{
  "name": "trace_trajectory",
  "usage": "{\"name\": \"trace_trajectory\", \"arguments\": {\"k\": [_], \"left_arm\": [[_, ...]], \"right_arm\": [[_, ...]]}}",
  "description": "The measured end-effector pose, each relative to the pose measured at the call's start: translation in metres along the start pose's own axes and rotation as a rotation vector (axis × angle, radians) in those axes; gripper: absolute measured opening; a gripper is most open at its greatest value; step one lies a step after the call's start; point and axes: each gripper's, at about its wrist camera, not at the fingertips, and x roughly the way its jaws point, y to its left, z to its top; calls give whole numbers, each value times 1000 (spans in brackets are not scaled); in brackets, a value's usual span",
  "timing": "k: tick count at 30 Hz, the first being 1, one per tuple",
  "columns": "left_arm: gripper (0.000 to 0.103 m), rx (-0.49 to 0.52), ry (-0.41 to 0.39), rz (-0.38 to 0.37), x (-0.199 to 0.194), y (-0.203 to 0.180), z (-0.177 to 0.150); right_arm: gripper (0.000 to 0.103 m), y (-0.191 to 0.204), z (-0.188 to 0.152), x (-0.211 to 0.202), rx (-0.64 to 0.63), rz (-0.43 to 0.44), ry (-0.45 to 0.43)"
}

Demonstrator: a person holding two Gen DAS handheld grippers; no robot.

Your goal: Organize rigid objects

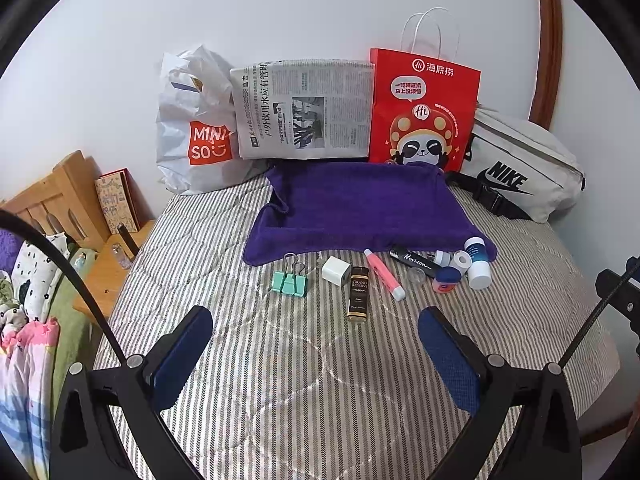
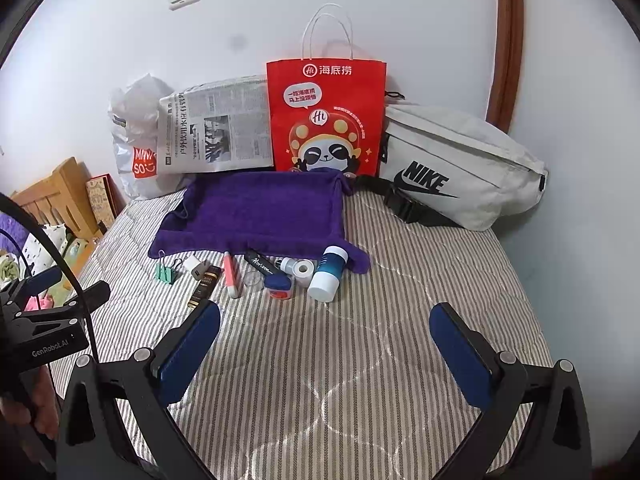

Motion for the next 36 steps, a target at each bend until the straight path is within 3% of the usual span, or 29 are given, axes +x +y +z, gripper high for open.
{"name": "trace_trajectory", "arguments": {"k": [36], "left_arm": [[103, 29, 16, 18, 2, -5, -5]], "right_arm": [[103, 1, -3, -1, -2, -1, 0]]}}
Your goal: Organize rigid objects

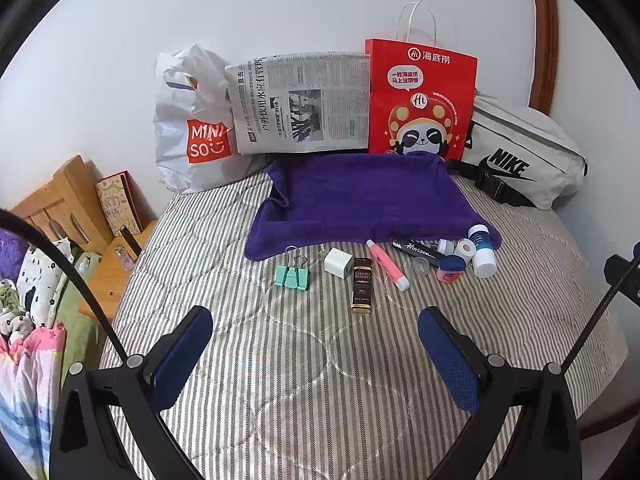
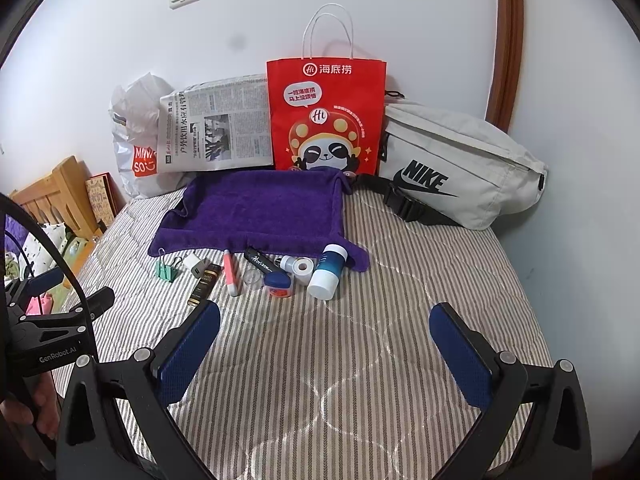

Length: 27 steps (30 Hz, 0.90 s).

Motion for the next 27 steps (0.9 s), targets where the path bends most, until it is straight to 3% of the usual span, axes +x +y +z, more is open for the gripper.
{"name": "trace_trajectory", "arguments": {"k": [27], "left_arm": [[103, 8, 4, 2, 1, -1, -1]], "right_arm": [[103, 0, -3, 4, 2, -2, 6]]}}
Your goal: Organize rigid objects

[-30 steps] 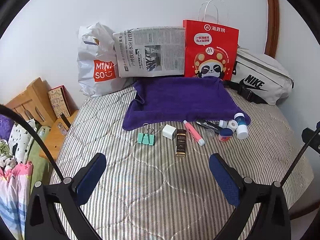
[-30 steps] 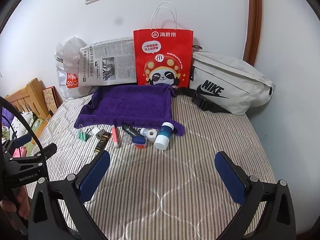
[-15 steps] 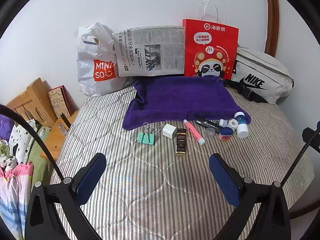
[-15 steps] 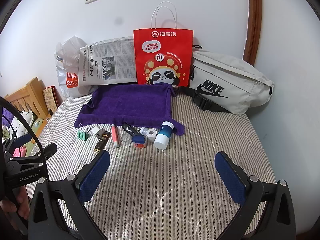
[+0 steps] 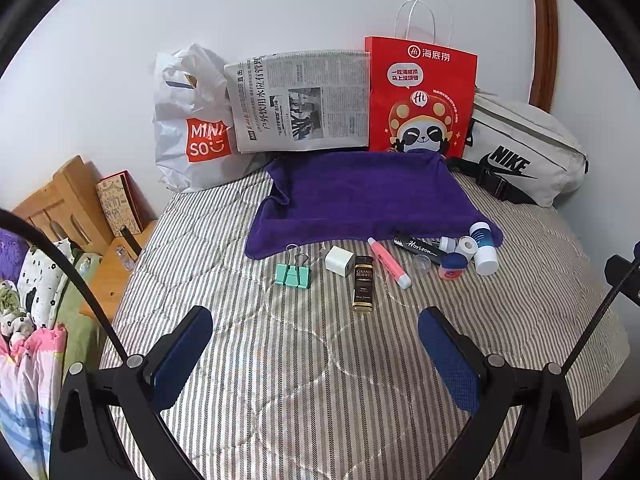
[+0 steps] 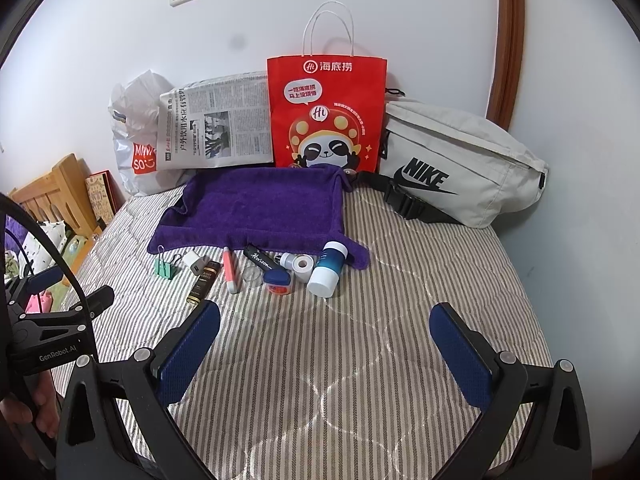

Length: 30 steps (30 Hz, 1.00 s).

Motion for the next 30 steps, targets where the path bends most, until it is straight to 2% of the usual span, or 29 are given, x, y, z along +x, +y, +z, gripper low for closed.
{"name": "trace_trajectory", "arguments": {"k": [10, 17, 23, 28, 30], "left_arm": [[103, 30, -8, -25, 19, 2, 7], [103, 34, 34, -13, 66, 13, 7], [103, 86, 52, 4, 117, 22, 7], [103, 68, 83, -52, 156, 33, 15], [103, 64, 82, -45, 167, 36, 16]], "right_arm": [[103, -6, -3, 22, 28, 14, -11], [103, -12, -8, 50, 34, 32, 6], [103, -20, -12, 85, 67, 29, 44], [102, -25, -13, 109, 74, 0, 71], [102, -26, -14, 116, 76, 9, 84]]}}
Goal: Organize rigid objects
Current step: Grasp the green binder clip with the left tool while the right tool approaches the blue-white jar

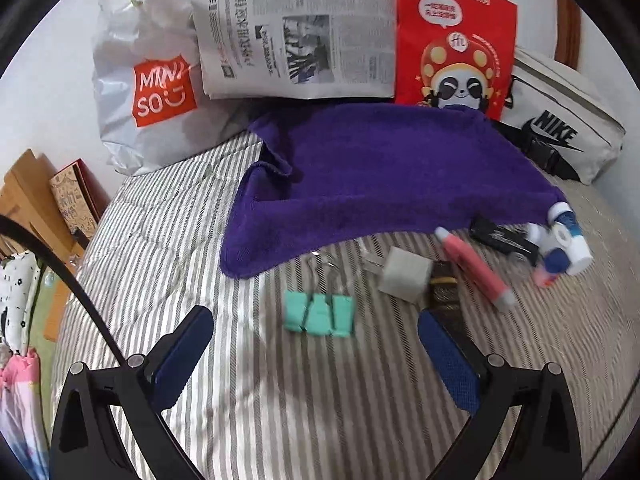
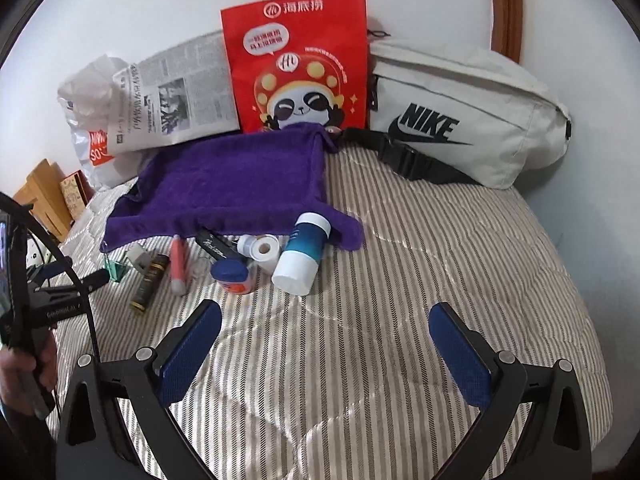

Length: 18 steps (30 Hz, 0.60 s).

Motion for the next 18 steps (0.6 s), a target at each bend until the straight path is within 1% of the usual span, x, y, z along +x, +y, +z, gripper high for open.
{"name": "trace_trajectory", "arguments": {"k": [1, 2, 4, 5, 8, 9, 12, 13, 14, 15, 18], "left_arm": [[100, 3, 7, 12, 7, 1, 0], [94, 3, 11, 10, 11, 3, -1], [89, -1, 28, -19, 21, 6, -3], [82, 0, 32, -26, 24, 9, -4], [75, 10, 32, -29, 30, 11, -6], [72, 10, 31, -41, 32, 11, -7], [56, 4, 37, -102, 33, 13, -6], [46, 2, 33, -118, 33, 13, -6], [41, 6, 31, -125, 32, 12, -6], [39, 11, 29, -129, 32, 11, -6], [39, 31, 28, -110, 31, 7, -6]], "right_arm": [[102, 0, -1, 5, -1, 5, 11], [102, 0, -1, 7, -3, 6, 17], [102, 2, -2, 13, -14, 3, 29], [102, 3, -2, 16, -20, -3, 32], [102, 3, -3, 26, -16, -10, 48], [102, 3, -3, 29, -14, -9, 53], [102, 4, -3, 34, -10, -14, 51], [102, 4, -2, 35, -5, -13, 50], [102, 4, -2, 37, 3, -9, 51], [102, 3, 0, 38, 14, -2, 51], [102, 1, 4, 43, 58, 13, 49]]}}
